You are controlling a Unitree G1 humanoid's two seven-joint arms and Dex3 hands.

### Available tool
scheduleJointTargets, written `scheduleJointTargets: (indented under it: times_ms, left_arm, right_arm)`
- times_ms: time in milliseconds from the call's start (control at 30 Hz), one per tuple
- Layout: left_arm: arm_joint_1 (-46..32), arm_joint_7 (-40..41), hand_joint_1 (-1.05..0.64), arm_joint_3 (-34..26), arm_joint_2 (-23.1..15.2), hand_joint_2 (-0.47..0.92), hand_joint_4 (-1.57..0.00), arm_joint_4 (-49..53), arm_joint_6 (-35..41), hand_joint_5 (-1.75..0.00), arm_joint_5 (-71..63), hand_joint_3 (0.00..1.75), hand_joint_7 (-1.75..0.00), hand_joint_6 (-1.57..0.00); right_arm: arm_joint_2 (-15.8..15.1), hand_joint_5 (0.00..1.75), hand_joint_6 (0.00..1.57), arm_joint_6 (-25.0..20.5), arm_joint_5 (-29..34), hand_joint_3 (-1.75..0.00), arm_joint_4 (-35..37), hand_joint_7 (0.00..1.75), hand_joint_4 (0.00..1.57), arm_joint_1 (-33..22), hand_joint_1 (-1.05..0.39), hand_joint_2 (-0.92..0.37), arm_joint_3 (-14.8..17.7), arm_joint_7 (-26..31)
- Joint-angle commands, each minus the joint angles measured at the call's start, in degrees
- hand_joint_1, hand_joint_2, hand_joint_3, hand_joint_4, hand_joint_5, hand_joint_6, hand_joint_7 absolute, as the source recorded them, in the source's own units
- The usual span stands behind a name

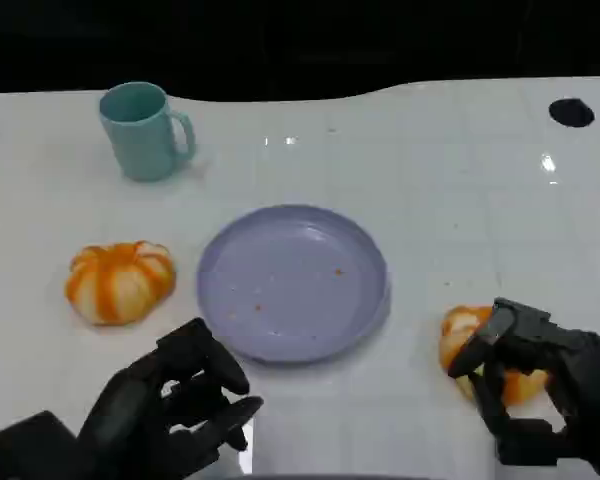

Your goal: Grasp the bread from the table and place it into the plate.

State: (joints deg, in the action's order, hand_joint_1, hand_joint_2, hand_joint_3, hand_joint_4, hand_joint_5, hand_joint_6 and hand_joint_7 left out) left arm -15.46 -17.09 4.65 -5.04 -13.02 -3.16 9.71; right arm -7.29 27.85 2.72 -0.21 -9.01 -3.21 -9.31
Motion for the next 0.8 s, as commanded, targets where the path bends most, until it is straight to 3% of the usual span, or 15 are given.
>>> scheduleJointTargets:
  times_ms: [33,800]
  left_arm:
    - [-0.15,-0.48,-0.53,-0.45,-0.77,0.92,-0.66,-0.44,-0.23,-1.75,0.43,0.22,-1.73,-0.46]
    - [-0.07,-0.25,-0.52,-0.33,-0.67,0.92,-0.66,-0.44,-0.1,-1.75,0.22,0.22,-1.71,-0.46]
  right_arm:
    - [-0.42,1.75,0.81,0.23,0.11,-1.22,-0.22,1.38,0.87,0.19,-0.23,-0.4,0.34,0.2]
    - [-0.14,1.75,0.81,-0.13,0.05,-1.24,-0.46,1.38,0.87,0.14,-0.24,-0.38,0.19,0.05]
